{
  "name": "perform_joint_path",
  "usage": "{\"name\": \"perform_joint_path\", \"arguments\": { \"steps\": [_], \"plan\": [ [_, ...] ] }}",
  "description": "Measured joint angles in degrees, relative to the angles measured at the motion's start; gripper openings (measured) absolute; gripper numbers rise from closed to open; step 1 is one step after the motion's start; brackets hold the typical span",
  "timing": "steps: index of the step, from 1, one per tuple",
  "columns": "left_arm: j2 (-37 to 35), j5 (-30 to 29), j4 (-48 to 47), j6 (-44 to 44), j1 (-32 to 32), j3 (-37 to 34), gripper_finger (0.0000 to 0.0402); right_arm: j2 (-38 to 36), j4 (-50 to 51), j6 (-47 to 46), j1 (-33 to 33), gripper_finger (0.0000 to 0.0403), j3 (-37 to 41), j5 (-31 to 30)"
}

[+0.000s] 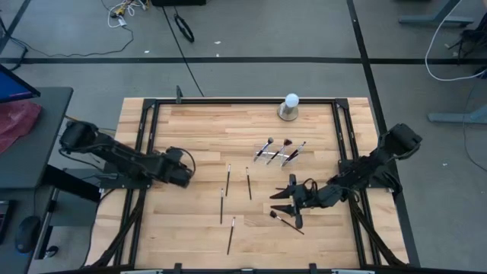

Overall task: Put items in baskets/containers
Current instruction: Put the black eyeshadow brush into the transparent organizer

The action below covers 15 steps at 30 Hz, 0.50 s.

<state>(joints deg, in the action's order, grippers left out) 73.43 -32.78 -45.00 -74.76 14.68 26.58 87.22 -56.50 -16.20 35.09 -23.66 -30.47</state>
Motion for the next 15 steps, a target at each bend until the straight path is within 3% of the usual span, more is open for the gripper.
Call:
{"name": "perform_joint_path", "arguments": {
  "steps": [4,7,15],
  "plan": [
    [-2.8,-0.5,4.7,-1.1,-0.7,-5.1,0.0281,0.0,-1.7,0.3,0.0,0.0157,0.0,0.0],
    [-4.0,-1.5,8.5,-1.1,0.0,-7.9,0.0271,0.0,-1.9,0.2,0.0,0.0157,0.0,0.0],
    [-4.1,-6.5,25.9,2.8,6.3,-14.8,0.0148,0.0,-2.9,-0.2,0.0,0.0158,0.0,-0.1]
  ]
}}
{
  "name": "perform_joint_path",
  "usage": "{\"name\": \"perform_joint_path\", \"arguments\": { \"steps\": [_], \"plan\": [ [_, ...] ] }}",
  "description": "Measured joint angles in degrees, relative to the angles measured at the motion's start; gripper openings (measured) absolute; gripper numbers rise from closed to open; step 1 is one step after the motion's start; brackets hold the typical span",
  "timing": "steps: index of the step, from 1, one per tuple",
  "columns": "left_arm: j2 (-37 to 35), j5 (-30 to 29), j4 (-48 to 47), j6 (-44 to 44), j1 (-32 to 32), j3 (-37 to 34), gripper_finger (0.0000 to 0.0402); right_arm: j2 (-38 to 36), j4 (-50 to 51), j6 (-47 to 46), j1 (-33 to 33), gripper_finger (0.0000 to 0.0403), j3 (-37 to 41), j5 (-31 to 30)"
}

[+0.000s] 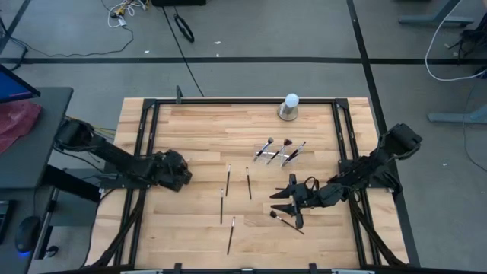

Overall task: Put items in baskets/containers
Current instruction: Put the black eyeshadow brush into the transparent organizer

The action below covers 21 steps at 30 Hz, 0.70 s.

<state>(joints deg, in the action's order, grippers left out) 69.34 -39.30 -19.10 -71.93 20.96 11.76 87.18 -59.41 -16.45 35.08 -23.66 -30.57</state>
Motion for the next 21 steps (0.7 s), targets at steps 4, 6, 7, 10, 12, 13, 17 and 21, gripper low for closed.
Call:
{"name": "perform_joint_path", "arguments": {
  "steps": [4,6,7,10,12,13,17,21],
  "plan": [
    [0.2,-4.3,5.6,-1.8,4.8,-3.5,0.0074,0.0,-0.2,0.0,0.0,0.0158,0.0,0.0],
    [0.3,-6.8,9.4,-1.2,7.8,-4.7,0.0038,0.0,-0.2,0.0,0.0,0.0158,0.0,0.0],
    [0.5,-8.0,11.2,-0.4,9.3,-5.2,0.0024,0.0,-0.2,-0.2,0.0,0.0158,0.0,0.0],
    [1.7,-8.7,16.8,1.8,12.9,-5.8,0.0015,0.0,-0.2,-0.7,0.0,0.0158,0.0,0.0],
    [2.9,-9.2,18.8,2.2,14.4,-5.8,0.0020,0.0,0.0,-1.1,0.0,0.0158,0.0,0.0],
    [3.8,-9.8,20.0,2.9,15.1,-5.8,0.0021,0.0,0.0,-1.1,0.0,0.0158,0.0,0.1],
    [6.9,-10.9,28.1,6.2,17.5,-5.8,0.0013,0.0,0.0,-1.1,0.0,0.0158,0.0,0.1],
    [10.3,-12.5,36.0,9.5,18.3,-5.7,0.0013,0.0,0.0,-1.1,0.0,0.0158,0.0,0.1]
  ]
}}
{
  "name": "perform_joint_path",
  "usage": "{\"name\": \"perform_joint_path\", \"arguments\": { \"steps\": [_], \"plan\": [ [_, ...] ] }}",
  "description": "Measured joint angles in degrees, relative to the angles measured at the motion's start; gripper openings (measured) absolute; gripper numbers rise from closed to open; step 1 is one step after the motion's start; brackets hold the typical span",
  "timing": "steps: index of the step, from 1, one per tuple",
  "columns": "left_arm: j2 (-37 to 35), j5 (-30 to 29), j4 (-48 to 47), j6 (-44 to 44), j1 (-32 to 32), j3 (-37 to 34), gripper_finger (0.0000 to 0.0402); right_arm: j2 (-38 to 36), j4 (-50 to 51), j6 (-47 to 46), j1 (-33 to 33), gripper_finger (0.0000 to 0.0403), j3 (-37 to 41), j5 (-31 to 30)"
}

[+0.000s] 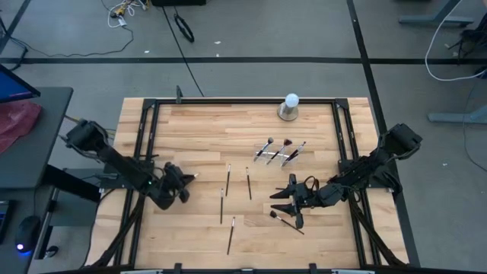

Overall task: Put items in baskets/containers
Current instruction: Put the black eyeshadow brush into the transparent organizer

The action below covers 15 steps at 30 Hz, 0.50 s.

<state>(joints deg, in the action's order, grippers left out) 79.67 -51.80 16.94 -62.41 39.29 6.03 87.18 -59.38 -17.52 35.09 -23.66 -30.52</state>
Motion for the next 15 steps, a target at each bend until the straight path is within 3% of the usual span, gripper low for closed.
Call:
{"name": "perform_joint_path", "arguments": {
  "steps": [9,15],
  "plan": [
    [7.3,-5.9,6.7,7.8,0.0,6.7,0.0014,0.0,0.4,0.0,0.0,0.0158,0.0,0.0],
    [8.9,-7.3,8.0,18.8,-0.1,14.9,0.0017,0.0,5.1,-2.1,-0.1,0.0158,0.0,0.1]
  ]
}}
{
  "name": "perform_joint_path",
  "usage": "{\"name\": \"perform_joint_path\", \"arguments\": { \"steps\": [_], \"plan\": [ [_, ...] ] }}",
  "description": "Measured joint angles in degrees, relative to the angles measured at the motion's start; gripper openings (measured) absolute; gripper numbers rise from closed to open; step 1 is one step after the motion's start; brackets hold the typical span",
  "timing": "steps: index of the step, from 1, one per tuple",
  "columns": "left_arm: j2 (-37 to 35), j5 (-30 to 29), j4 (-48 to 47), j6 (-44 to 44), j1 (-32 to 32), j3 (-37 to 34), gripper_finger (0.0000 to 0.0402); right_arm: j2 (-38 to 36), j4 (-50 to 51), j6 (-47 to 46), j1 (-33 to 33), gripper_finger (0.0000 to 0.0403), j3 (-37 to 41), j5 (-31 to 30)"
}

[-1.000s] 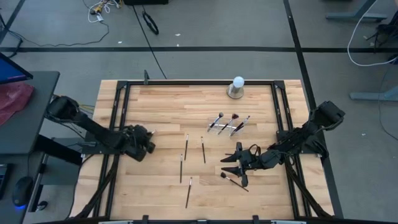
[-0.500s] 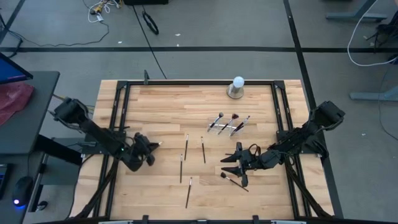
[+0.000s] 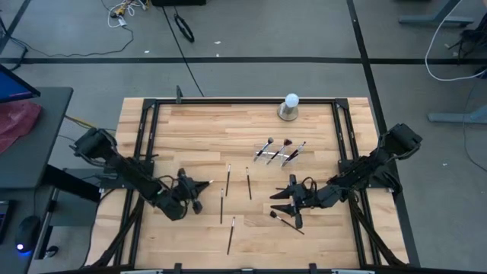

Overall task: Put items in baskets/containers
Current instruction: Put the black eyeshadow brush into the transparent organizer

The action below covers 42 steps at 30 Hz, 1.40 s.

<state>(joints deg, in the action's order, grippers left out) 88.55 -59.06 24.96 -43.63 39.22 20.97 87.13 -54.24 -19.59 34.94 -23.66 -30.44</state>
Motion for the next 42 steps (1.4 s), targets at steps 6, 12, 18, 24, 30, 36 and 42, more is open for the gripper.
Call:
{"name": "perform_joint_path", "arguments": {
  "steps": [6,12,18,24,30,36,42],
  "plan": [
    [0.0,6.0,4.4,15.4,-2.0,8.2,0.0015,2.2,2.9,-3.4,0.0,0.0158,0.0,-2.7],
    [0.0,17.9,5.6,23.6,-5.5,15.0,0.0017,12.4,-7.5,4.5,-0.3,0.0158,-1.8,-3.6],
    [0.0,26.2,5.6,26.4,-7.5,19.3,0.0018,22.7,-14.5,14.1,-1.7,0.0158,-11.6,-2.4],
    [0.0,29.0,5.8,27.9,-7.6,20.7,0.0020,26.5,-14.6,19.9,-3.5,0.0158,-19.7,-3.7],
    [0.0,30.3,6.0,27.9,-7.6,20.7,0.0021,26.8,-15.7,24.1,-4.3,0.0158,-21.9,-3.6],
    [0.0,30.5,6.2,27.9,-7.6,20.7,0.0021,26.7,-18.5,27.6,-4.0,0.0157,-21.9,-3.3],
    [0.0,30.5,6.4,27.9,-7.6,20.7,0.0023,26.7,-20.2,28.7,-4.0,0.0139,-21.9,-1.8]
  ]
}}
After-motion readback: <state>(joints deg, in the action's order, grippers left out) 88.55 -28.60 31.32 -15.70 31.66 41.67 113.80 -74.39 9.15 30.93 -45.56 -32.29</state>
